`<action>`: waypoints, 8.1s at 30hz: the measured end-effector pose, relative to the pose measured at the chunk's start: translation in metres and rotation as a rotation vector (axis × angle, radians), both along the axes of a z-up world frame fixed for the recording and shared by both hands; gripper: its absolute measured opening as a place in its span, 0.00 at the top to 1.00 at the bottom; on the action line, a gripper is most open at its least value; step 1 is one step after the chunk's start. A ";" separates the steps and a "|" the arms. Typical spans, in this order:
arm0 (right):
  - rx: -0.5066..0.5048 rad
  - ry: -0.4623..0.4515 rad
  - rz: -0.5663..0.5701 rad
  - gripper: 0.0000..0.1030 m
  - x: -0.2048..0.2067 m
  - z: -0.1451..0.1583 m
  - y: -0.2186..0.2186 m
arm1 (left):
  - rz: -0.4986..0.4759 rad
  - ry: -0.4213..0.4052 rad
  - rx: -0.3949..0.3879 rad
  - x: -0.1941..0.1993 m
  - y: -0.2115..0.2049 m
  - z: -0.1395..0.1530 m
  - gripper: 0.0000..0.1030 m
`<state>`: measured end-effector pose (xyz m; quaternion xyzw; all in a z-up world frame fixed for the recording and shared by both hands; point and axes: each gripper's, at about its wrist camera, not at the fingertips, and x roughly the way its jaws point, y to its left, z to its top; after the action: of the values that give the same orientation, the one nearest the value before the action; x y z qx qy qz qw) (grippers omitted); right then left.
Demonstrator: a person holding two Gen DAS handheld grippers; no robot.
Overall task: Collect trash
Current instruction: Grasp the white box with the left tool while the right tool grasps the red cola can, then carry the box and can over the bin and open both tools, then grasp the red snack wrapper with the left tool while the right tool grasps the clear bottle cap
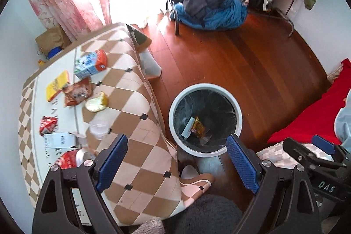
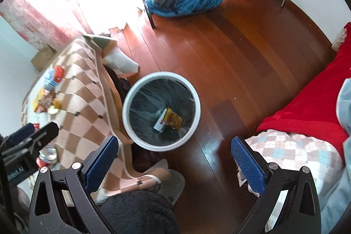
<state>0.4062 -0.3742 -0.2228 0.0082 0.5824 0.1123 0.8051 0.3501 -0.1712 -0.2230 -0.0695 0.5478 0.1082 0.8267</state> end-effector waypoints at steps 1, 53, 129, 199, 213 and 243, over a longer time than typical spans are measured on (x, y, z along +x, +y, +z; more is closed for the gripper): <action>0.009 -0.010 -0.006 0.00 -0.004 0.009 -0.001 | 0.003 -0.011 0.007 -0.005 0.001 0.009 0.11; -0.212 0.284 0.620 0.04 -0.081 -0.103 0.350 | 0.569 0.187 -0.022 -0.232 0.275 -0.119 0.11; 0.215 0.044 0.134 0.21 -0.023 0.014 0.125 | 0.063 -0.151 -0.023 -0.069 0.095 0.033 0.70; 0.023 -0.017 0.002 0.00 0.006 0.029 0.009 | 0.008 -0.057 -0.052 0.004 0.007 0.025 0.09; 0.195 -0.048 0.185 0.00 -0.024 0.069 0.136 | 0.269 -0.148 0.049 -0.068 0.133 0.066 0.09; 0.025 0.251 0.330 0.63 -0.043 -0.121 0.352 | 0.301 0.165 0.028 -0.102 0.308 -0.110 0.10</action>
<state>0.3633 -0.0224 -0.3437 -0.0632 0.6703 0.2478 0.6967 0.2483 0.1368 -0.3331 -0.1302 0.5958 0.2437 0.7541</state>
